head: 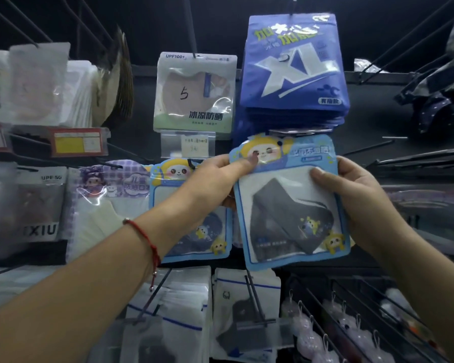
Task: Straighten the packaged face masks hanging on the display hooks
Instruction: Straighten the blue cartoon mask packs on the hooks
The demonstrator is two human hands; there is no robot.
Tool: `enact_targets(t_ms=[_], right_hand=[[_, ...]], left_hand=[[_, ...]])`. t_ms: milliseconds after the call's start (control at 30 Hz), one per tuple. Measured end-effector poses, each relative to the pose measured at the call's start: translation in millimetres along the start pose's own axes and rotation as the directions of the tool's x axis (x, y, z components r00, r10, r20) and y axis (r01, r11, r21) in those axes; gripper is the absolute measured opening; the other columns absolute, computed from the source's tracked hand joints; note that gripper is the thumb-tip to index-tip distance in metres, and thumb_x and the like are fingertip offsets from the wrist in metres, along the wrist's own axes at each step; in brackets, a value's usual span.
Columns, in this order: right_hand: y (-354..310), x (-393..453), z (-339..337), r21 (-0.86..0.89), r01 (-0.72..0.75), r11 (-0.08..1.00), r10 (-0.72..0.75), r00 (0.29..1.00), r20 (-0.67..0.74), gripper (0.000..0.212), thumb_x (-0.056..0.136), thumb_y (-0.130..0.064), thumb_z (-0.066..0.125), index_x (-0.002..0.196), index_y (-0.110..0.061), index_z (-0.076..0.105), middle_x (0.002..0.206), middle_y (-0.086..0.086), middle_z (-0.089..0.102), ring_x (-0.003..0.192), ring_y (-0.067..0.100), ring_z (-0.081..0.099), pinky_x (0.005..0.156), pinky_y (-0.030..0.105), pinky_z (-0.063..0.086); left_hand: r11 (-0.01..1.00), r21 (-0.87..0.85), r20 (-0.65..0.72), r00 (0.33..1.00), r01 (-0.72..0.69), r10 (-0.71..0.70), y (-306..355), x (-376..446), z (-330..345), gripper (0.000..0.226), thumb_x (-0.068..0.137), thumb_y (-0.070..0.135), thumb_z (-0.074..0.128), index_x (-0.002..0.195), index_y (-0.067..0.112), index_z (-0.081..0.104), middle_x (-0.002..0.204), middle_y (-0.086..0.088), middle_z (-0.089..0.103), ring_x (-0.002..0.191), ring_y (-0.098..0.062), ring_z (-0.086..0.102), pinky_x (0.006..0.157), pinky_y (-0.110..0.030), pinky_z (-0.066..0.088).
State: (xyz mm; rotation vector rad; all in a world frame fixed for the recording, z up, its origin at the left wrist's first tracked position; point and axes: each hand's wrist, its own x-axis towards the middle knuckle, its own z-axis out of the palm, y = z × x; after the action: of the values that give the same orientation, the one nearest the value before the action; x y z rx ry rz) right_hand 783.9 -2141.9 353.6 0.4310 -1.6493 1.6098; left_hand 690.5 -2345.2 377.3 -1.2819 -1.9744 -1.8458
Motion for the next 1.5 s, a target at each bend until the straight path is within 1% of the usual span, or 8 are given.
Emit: enact_targets(t_ms=[167, 267, 433, 567, 800, 933, 1167, 1500], right_hand=[[15, -13, 15, -0.143, -0.07, 0.987, 0.083, 0.992, 0.09, 0.025, 0.091, -0.011, 0.061, 0.117, -0.009, 0.063, 0.105, 0.007, 0.074, 0.093, 0.023, 0.072, 0.07, 0.028, 0.059], [23, -16, 26, -0.427, -0.006, 0.904, 0.01, 1.0, 0.006, 0.025, 0.089, -0.018, 0.068, 0.113, -0.021, 0.061, 0.097, 0.001, 0.072, 0.087, 0.019, 0.07, 0.072, 0.031, 0.059], [25, -22, 64, -0.866, 0.294, 0.405, -0.271, 0.943, 0.193, 0.058, 0.091, -0.038, 0.063, 0.143, -0.03, 0.039, 0.136, -0.01, 0.049, 0.121, 0.01, 0.048, 0.096, 0.026, 0.037], [21, -15, 108, -0.857, 0.497, 0.139, -0.143, 0.866, 0.479, 0.061, 0.097, -0.047, 0.048, 0.152, -0.03, 0.029, 0.158, -0.008, 0.027, 0.145, 0.013, 0.023, 0.115, 0.025, 0.014], [26, -4, 149, -0.816, 0.57, 0.091, -0.073, 0.821, 0.566, 0.064, 0.1, -0.044, 0.043, 0.156, -0.026, 0.017, 0.163, -0.007, 0.01, 0.149, 0.009, 0.004, 0.114, 0.018, -0.003], [20, -6, 151, -0.829, 0.558, 0.04, -0.166, 0.821, 0.546, 0.058, 0.1, -0.034, 0.041, 0.154, -0.02, 0.025, 0.161, -0.002, 0.024, 0.148, 0.015, 0.017, 0.112, 0.015, -0.006], [-2, -7, 149, -0.804, 0.581, -0.122, -0.259, 0.764, 0.591, 0.057, 0.088, -0.02, 0.047, 0.143, -0.006, 0.046, 0.147, 0.013, 0.048, 0.137, 0.028, 0.043, 0.117, 0.037, 0.025], [-20, 10, 151, -0.818, 0.551, -0.164, -0.18, 0.799, 0.574, 0.066, 0.095, -0.023, 0.05, 0.155, -0.018, 0.024, 0.163, 0.004, 0.014, 0.15, 0.02, 0.011, 0.118, 0.026, 0.002]], left_hand=[[0.955, 0.239, -0.11, 0.972, -0.176, 0.207, -19, -16, -13, 0.031, 0.089, 0.031, 0.074, 0.117, 0.03, 0.062, 0.103, 0.011, 0.073, 0.093, -0.004, 0.07, 0.091, -0.034, 0.056], [0.914, 0.34, -0.111, 0.956, -0.222, 0.273, -31, -35, -27, 0.032, 0.091, 0.03, 0.072, 0.12, 0.031, 0.057, 0.106, 0.016, 0.069, 0.093, 0.004, 0.066, 0.087, -0.019, 0.051], [0.935, 0.306, -0.168, 0.956, -0.181, 0.24, -46, -52, -61, 0.022, 0.1, 0.023, 0.059, 0.117, 0.037, 0.059, 0.104, 0.016, 0.072, 0.1, -0.001, 0.066, 0.097, -0.027, 0.049], [0.921, 0.35, -0.255, 0.929, -0.17, 0.268, -52, -53, -88, 0.026, 0.098, 0.017, 0.06, 0.099, 0.043, 0.06, 0.092, 0.021, 0.072, 0.087, -0.003, 0.067, 0.084, -0.017, 0.05], [0.928, 0.284, -0.28, 0.905, -0.24, 0.319, -64, -58, -116, 0.057, 0.095, 0.015, 0.065, 0.145, 0.035, 0.047, 0.122, 0.009, 0.068, 0.109, -0.002, 0.066, 0.098, -0.031, 0.053], [0.895, 0.309, -0.243, 0.883, -0.323, 0.402, -64, -59, -120, 0.041, 0.095, 0.011, 0.065, 0.128, 0.036, 0.064, 0.12, 0.014, 0.07, 0.114, -0.003, 0.064, 0.102, -0.034, 0.051], [0.903, 0.252, -0.24, 0.881, -0.348, 0.407, -61, -55, -119, 0.034, 0.095, 0.01, 0.066, 0.126, 0.025, 0.067, 0.117, 0.018, 0.069, 0.112, 0.001, 0.064, 0.103, -0.029, 0.05], [0.886, 0.193, -0.201, 0.867, -0.421, 0.456, -56, -40, -115, 0.031, 0.096, 0.009, 0.064, 0.117, 0.032, 0.069, 0.111, 0.022, 0.07, 0.109, 0.004, 0.064, 0.098, -0.019, 0.049]])
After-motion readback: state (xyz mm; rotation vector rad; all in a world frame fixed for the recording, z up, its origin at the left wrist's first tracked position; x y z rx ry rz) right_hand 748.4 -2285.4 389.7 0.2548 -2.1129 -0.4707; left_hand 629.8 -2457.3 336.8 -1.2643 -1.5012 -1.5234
